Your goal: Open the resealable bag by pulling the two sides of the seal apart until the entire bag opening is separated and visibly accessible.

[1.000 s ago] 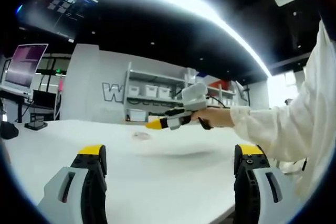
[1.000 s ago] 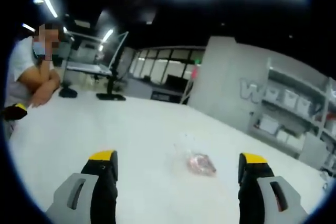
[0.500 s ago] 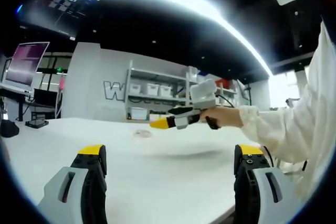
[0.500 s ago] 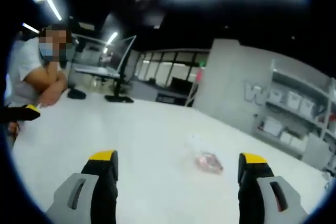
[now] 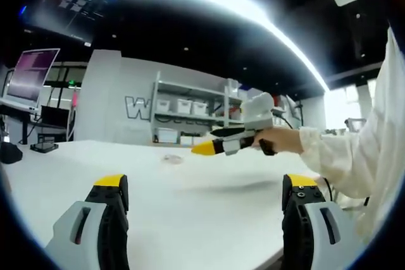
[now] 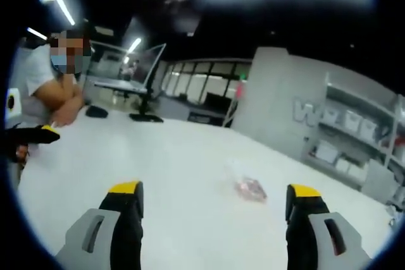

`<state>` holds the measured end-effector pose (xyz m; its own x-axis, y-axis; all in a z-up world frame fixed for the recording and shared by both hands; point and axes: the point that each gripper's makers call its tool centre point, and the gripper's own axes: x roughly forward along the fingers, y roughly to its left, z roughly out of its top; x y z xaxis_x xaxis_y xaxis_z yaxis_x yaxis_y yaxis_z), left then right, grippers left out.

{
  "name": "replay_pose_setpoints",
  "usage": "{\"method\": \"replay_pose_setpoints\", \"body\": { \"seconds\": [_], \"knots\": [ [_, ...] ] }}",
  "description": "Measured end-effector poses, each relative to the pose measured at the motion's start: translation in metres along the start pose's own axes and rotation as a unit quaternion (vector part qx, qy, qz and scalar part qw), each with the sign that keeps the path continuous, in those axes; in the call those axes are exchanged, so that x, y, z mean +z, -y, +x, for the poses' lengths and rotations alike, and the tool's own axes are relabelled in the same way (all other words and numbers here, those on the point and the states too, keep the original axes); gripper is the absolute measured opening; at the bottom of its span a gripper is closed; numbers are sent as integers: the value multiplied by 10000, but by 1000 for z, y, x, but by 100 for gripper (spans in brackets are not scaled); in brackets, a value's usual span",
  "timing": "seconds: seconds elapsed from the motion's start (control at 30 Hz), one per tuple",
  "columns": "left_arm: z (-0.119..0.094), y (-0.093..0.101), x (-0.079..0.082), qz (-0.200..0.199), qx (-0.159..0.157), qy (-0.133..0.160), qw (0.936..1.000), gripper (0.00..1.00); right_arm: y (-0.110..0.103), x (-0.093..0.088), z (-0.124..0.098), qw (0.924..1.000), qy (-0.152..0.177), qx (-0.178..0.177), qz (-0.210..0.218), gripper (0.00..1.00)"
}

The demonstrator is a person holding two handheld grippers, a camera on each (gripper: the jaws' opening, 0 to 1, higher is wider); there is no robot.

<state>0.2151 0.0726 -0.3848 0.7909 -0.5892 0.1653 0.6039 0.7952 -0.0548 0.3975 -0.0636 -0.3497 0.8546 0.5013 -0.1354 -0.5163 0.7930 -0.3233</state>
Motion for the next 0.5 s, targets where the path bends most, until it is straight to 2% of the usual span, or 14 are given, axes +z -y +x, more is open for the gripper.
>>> {"method": "replay_pose_setpoints", "body": {
  "seconds": [0.17,0.5],
  "knots": [
    [1,-1,-2,-36,-3,-14,10000,100,-7,8,-8,9999,129,52,-52,94],
    [1,1,-2,3,-18,-45,10000,100,-12,8,-15,9998,165,108,-62,91]
  ]
}}
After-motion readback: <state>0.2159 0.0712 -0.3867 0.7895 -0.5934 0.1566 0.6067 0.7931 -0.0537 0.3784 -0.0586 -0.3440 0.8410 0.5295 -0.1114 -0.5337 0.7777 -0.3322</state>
